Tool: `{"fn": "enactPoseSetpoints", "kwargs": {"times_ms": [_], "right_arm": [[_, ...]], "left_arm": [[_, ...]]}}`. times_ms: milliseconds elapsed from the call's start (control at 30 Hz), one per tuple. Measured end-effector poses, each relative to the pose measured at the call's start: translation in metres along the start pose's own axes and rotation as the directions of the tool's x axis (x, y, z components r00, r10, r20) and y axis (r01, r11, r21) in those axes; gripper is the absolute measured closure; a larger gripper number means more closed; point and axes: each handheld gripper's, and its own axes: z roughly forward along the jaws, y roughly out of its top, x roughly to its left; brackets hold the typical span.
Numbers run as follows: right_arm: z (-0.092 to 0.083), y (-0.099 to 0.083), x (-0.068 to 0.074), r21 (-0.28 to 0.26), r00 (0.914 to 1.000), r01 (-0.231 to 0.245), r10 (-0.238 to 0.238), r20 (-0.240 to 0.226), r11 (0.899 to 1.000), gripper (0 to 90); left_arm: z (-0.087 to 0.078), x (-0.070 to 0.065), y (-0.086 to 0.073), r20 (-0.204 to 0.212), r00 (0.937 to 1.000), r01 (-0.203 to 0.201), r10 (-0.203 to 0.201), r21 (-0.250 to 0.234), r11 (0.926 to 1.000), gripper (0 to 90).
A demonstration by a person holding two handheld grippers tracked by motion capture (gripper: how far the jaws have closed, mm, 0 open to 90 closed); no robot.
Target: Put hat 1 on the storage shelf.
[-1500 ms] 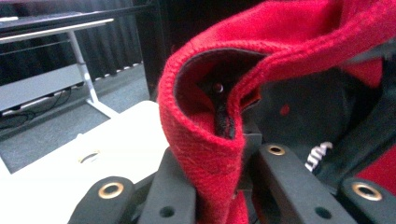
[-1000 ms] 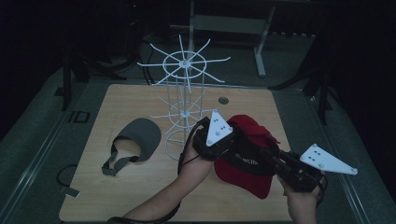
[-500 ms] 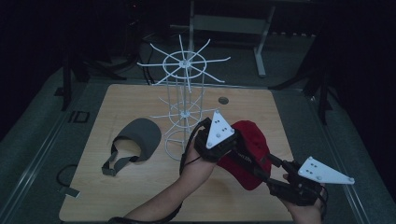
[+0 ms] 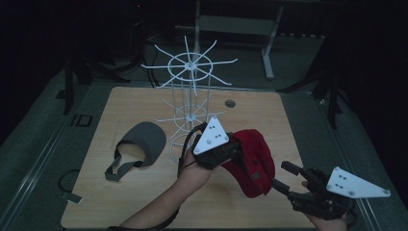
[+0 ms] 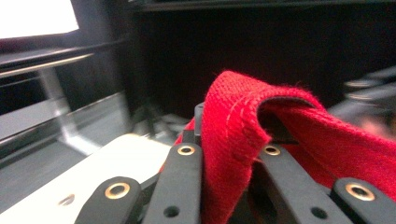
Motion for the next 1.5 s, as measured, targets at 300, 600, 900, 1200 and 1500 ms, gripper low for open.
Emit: {"fn": "enactPoseSetpoints", "kwargs": {"times_ms": [300, 600, 900, 1200, 1500], "right_arm": [[0.026, 0.009, -0.007, 0.044, 0.9986, 0.045, -0.044, -0.031, 0.998, 43.4], [0.039, 0.024, 0.001, 0.029, 0.9909, 0.107, -0.105, -0.085, 0.994, 63.0], [0.036, 0.027, 0.006, 0.017, 0.9884, 0.141, -0.14, -0.06, 0.99, 88.6], [0.025, 0.029, 0.001, -0.04, 0.9937, 0.107, -0.108, -0.03, 0.993, 88.8], [0.023, 0.032, -0.004, -0.018, 0.9951, 0.098, -0.098, 0.009, 0.995, 89.0]], "left_arm": [[-0.008, -0.001, -0.005, 0.116, 0.9914, -0.065, 0.062, 0.029, 0.9974, 86.2], [-0.009, 0.0, -0.007, 0.168, 0.9846, -0.058, 0.05, 0.045, 0.9973, 86.1], [-0.008, 0.003, -0.01, 0.169, 0.9841, -0.065, 0.056, 0.05, 0.9967, 86.0], [-0.003, 0.0, -0.011, 0.199, 0.9775, -0.083, 0.07, 0.058, 0.9948, 85.3], [-0.009, 0.006, -0.014, 0.161, 0.9852, -0.071, 0.059, 0.072, 0.9949, 62.8]]}}
